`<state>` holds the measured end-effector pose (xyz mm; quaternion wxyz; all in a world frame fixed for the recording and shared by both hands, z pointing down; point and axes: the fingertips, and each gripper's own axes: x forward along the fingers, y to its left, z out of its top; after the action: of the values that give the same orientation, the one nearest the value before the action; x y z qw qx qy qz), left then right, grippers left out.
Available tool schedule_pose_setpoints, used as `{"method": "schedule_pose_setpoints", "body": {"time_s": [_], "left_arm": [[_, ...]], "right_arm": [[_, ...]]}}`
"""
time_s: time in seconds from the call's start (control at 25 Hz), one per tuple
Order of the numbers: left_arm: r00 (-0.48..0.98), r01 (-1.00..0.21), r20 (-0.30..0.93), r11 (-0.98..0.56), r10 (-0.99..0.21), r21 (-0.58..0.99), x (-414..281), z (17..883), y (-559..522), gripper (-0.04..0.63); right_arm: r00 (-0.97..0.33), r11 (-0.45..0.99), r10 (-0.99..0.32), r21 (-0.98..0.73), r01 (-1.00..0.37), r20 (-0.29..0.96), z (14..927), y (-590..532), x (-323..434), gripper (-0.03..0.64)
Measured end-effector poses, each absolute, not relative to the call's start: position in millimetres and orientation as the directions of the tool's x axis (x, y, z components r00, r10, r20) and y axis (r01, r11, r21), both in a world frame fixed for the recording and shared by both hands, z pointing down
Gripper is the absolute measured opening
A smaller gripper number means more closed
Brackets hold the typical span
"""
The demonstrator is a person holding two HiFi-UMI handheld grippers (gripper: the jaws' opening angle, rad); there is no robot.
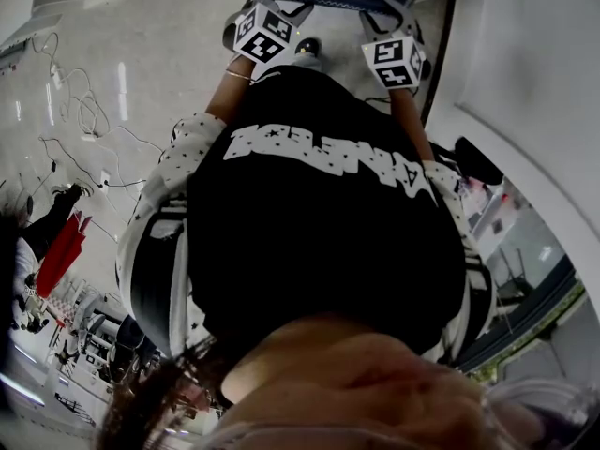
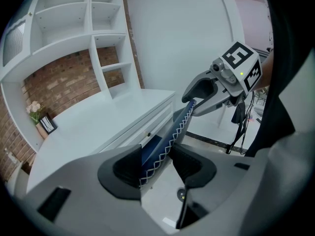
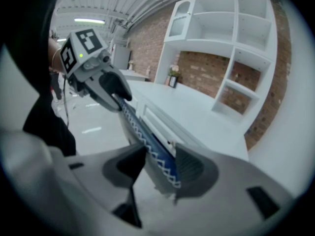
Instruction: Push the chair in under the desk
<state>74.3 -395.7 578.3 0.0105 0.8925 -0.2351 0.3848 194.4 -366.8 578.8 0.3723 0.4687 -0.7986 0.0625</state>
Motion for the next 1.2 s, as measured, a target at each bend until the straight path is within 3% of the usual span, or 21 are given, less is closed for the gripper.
{"method": "schedule_pose_setpoints", "body": {"time_s": [1.2], "left_arm": [[0.605, -0.408, 0.687, -0.898, -0.403, -0.168, 76.3, 576.6, -419.9, 0.225]], "right_arm": [[-0.265, 0.541, -0.708, 0.26, -0.8, 0.655, 577.4, -391.7, 195.8, 0.202]]}}
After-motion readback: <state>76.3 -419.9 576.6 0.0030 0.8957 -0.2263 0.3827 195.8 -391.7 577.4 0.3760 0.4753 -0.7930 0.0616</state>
